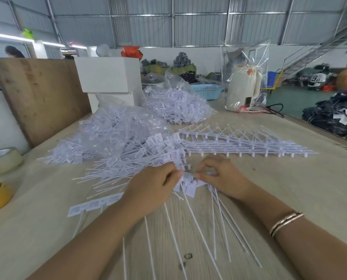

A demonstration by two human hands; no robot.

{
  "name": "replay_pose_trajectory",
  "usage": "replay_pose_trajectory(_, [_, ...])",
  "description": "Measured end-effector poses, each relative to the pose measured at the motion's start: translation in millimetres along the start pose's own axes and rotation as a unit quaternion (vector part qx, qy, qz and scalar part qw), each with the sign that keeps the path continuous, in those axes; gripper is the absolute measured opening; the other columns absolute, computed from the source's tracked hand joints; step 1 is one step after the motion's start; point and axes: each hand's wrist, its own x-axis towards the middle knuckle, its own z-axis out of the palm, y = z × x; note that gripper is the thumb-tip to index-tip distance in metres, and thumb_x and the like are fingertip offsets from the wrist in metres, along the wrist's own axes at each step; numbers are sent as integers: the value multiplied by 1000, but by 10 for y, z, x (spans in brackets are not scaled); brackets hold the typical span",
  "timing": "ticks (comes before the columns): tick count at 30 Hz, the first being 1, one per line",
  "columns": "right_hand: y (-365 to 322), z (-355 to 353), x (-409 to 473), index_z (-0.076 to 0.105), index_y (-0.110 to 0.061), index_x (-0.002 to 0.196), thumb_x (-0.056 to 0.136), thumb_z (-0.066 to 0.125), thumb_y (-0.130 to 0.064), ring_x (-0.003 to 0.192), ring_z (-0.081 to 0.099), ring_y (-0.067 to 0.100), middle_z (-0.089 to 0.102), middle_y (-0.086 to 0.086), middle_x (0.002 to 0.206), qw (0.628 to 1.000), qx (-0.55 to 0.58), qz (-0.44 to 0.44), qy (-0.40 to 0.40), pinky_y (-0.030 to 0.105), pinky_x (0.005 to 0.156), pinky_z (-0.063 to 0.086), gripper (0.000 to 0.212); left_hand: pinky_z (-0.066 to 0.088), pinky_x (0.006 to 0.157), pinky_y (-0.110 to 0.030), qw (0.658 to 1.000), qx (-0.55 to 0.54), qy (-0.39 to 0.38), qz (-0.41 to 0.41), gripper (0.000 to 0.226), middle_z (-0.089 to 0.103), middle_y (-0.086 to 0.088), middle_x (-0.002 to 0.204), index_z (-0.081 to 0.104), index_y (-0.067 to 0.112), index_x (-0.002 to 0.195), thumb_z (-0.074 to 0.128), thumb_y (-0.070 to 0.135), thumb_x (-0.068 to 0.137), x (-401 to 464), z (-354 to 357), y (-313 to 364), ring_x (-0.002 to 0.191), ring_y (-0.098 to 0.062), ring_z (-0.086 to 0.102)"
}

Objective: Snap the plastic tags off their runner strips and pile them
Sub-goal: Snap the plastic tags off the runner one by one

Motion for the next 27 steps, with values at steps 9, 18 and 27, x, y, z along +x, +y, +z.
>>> replay_pose_trajectory(9, [-404, 140, -80, 69, -28, 79, 83, 42, -58, 96, 48, 13, 57, -20, 85, 996, 43, -67, 45, 43, 92, 29, 40, 42, 61, -30, 999, -48, 18, 18, 11, 51, 11, 72, 33, 34, 105, 31, 25, 99, 8, 106, 61, 63, -1, 50])
replay_pose_trajectory(18, [-376, 85, -81, 69, -21, 73, 87, 63, -13, 96, 49, 14, 60, -6, 84, 973, 228, -24, -14, 29, 95, 31, 17, 40, 61, -28, 992, 89, -82, -22, 50, 57, 6, 64, 50, 24, 65, 24, 52, 97, 30, -109, 19, 62, -9, 54])
replay_pose_trajectory(27, [-413, 74, -81, 69, -22, 76, 83, 67, -16, 80, 53, 13, 63, 4, 77, 964, 255, -71, 28, 26, 81, 39, 9, 34, 53, -15, 977, -203, -46, -51, 46, 48, 11, 51, 56, 18, 60, 40, 49, 89, 27, 2, -15, 48, 0, 45])
